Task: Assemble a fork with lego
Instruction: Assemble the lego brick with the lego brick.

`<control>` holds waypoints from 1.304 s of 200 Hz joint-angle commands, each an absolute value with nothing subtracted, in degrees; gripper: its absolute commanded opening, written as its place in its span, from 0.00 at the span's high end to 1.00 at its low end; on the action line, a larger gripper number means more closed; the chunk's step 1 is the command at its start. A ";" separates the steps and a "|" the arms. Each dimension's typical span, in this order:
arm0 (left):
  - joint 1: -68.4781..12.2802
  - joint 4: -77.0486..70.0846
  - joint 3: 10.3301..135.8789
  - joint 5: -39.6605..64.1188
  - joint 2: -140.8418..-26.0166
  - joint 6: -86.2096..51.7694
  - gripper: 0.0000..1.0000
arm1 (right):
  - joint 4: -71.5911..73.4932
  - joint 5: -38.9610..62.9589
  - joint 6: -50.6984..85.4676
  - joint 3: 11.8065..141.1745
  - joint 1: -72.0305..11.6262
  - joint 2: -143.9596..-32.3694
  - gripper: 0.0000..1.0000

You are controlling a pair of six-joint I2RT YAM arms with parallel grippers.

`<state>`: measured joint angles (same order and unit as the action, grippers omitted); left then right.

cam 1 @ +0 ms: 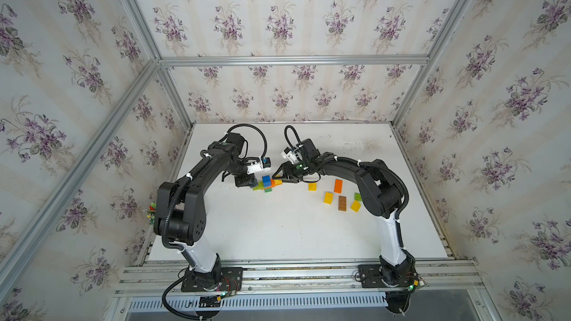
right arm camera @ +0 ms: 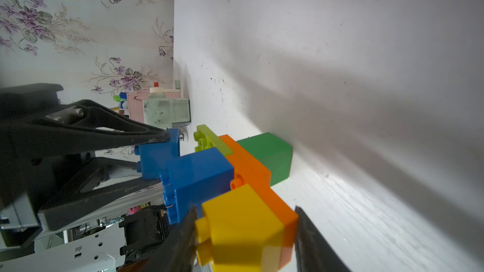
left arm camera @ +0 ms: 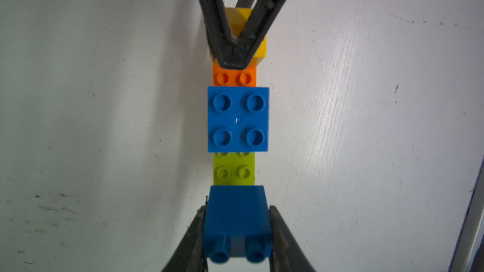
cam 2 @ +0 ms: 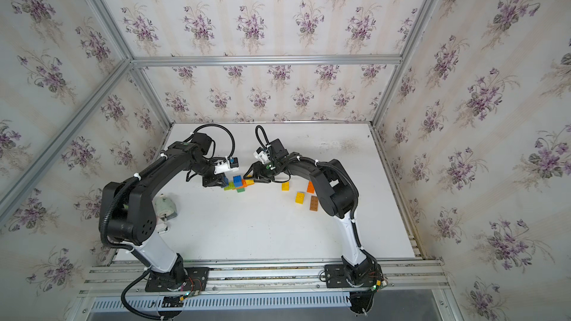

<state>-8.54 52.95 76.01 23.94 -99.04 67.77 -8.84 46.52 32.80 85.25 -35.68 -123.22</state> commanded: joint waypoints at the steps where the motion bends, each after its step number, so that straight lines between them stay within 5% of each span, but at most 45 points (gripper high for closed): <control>1: -8.68 54.60 76.21 23.70 -99.81 69.24 0.82 | -9.45 46.67 32.16 85.52 -35.77 -123.77 0.46; 55: -9.11 53.57 77.07 22.24 -102.39 68.98 0.76 | -9.41 47.41 32.17 85.77 -35.77 -124.89 0.45; 261: -9.93 52.21 75.88 20.85 -105.25 67.13 0.75 | -6.88 46.68 33.05 81.21 -35.42 -124.83 0.46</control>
